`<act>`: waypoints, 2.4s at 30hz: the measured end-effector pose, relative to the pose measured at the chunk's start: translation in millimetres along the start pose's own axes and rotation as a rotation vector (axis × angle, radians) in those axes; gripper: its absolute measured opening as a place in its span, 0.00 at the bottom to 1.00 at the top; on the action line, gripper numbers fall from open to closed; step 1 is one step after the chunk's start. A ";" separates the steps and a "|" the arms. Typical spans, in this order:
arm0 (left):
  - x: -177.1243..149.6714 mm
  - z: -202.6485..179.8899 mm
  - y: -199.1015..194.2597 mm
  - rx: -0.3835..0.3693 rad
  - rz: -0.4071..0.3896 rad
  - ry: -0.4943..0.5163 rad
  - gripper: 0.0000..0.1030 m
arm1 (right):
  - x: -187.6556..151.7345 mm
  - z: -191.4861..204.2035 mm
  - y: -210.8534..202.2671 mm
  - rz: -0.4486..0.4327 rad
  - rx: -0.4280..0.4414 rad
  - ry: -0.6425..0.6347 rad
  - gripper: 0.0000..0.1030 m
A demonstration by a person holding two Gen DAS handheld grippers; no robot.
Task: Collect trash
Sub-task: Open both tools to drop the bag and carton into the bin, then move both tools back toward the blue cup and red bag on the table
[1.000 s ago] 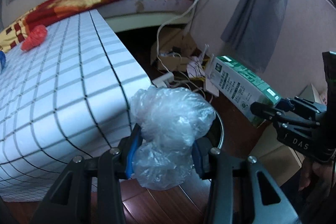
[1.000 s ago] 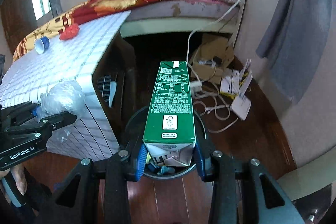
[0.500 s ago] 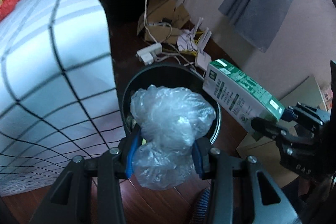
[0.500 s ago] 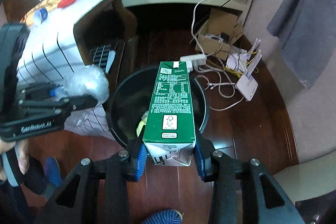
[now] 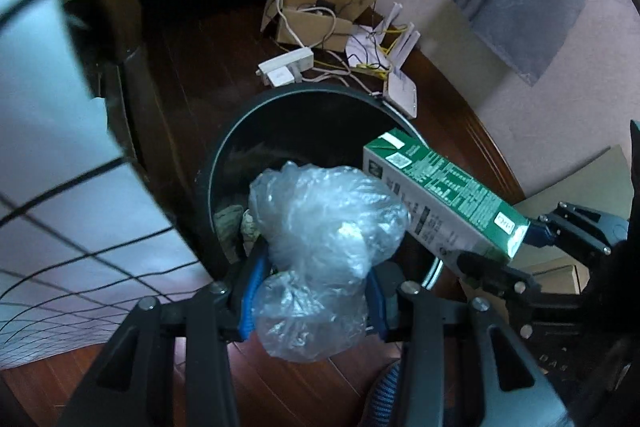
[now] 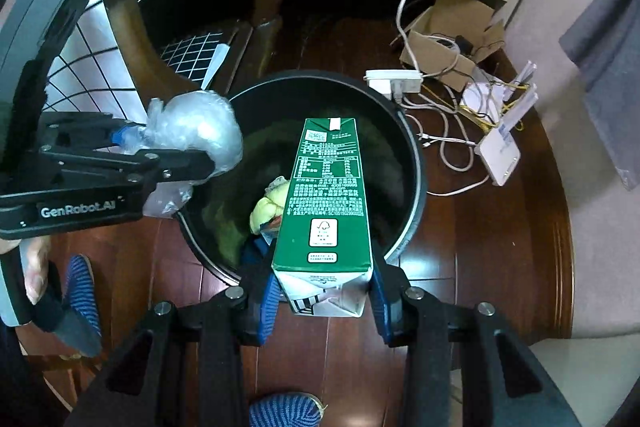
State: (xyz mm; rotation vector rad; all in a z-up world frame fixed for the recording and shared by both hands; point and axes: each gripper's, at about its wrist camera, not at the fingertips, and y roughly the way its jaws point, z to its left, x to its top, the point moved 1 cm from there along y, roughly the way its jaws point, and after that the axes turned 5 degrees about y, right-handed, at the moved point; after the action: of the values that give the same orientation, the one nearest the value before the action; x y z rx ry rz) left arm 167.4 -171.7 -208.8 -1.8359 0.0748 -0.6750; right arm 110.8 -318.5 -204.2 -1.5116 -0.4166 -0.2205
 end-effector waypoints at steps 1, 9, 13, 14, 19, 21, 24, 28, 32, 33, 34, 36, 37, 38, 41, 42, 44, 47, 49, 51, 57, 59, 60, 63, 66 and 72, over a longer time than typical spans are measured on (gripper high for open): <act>-0.1 0.5 3.0 -0.003 0.006 -0.001 0.43 | 1.2 0.3 3.1 0.002 0.004 -0.006 0.41; -11.9 9.7 18.8 0.046 0.016 -0.024 0.81 | 0.0 -8.5 24.2 0.026 -0.120 -0.068 1.00; -21.9 15.7 22.2 0.078 0.033 -0.041 0.89 | -1.3 -27.9 21.5 0.032 -0.152 -0.003 1.00; -24.4 15.0 22.4 0.091 0.033 -0.035 0.94 | -1.9 -30.9 21.4 0.034 -0.156 0.014 1.00; -27.9 11.8 16.5 0.123 0.019 -0.017 1.00 | -8.5 -35.9 24.9 0.058 -0.153 0.069 1.00; -29.2 11.1 12.7 0.136 0.010 -0.009 1.00 | -7.8 -35.8 26.2 0.058 -0.154 0.076 1.00; -32.2 13.0 5.9 0.143 0.004 -0.008 1.00 | -7.7 -33.5 24.2 0.050 -0.149 0.087 1.00; -32.7 11.5 1.3 0.151 -0.003 0.001 1.00 | -6.9 -29.3 20.4 0.046 -0.147 0.087 1.00; -34.0 8.5 -5.1 0.154 -0.009 0.009 1.00 | -7.9 -26.0 13.8 0.034 -0.151 0.086 1.00; -35.1 8.5 -7.5 0.156 -0.010 0.011 1.00 | -8.0 -24.8 11.7 0.030 -0.154 0.084 1.00; -36.7 8.7 -10.2 0.156 -0.013 0.011 1.00 | -8.2 -23.8 8.9 0.027 -0.156 0.082 1.00; -40.4 10.0 -15.3 0.157 -0.015 0.009 1.00 | -8.8 -21.7 1.8 0.015 -0.158 0.084 1.00; -42.3 10.7 -18.2 0.160 -0.018 0.009 1.00 | -9.5 -21.4 -0.6 0.012 -0.156 0.087 1.00; -44.2 11.6 -21.2 0.162 -0.021 0.008 1.00 | -10.3 -20.5 -4.2 0.008 -0.155 0.090 1.00; -49.2 12.4 -31.5 0.169 -0.032 0.008 1.00 | -11.9 -17.1 -14.1 -0.004 -0.160 0.094 1.00; -50.3 11.9 -34.7 0.171 -0.036 0.008 1.00 | -12.3 -15.2 -18.7 -0.011 -0.160 0.095 1.00; -53.7 11.5 -45.4 0.177 -0.052 0.011 1.00 | -12.6 -12.8 -26.0 -0.026 -0.159 0.095 1.00; -59.4 10.2 -61.1 0.187 -0.080 0.025 1.00 | -12.3 -3.9 -39.4 -0.054 -0.157 0.089 1.00; -62.0 10.4 -70.2 0.195 -0.093 0.028 1.00 | -10.6 3.7 -48.2 -0.076 -0.157 0.080 1.00; -63.9 13.2 -81.5 0.200 -0.111 0.019 1.00 | -8.3 13.1 -57.9 -0.100 -0.151 0.073 1.00; -67.5 24.6 -121.3 0.236 -0.177 -0.003 1.00 | 2.6 40.1 -84.2 -0.172 -0.137 0.041 1.00; -69.3 32.0 -134.6 0.243 -0.202 -0.021 1.00 | 7.3 49.5 -92.6 -0.197 -0.124 0.032 1.00; -70.2 36.1 -140.4 0.252 -0.212 -0.029 1.00 | 10.6 55.3 -96.7 -0.210 -0.119 0.024 1.00; -73.1 48.1 -155.6 0.268 -0.237 -0.057 1.00 | 19.5 69.6 -105.8 -0.241 -0.108 -0.001 1.00; -77.0 59.7 -171.8 0.287 -0.263 -0.082 1.00 | 29.9 86.2 -113.8 -0.271 -0.080 -0.020 1.00; -79.1 95.2 -214.7 0.347 -0.344 -0.156 1.00 | 57.2 128.3 -129.6 -0.351 -0.031 -0.077 1.00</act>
State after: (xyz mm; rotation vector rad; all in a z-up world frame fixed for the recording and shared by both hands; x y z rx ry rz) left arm 89.3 19.0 -71.2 -1.5693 -0.4446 -0.7275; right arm 95.4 -192.2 -61.7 -1.4734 -0.7431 -0.4461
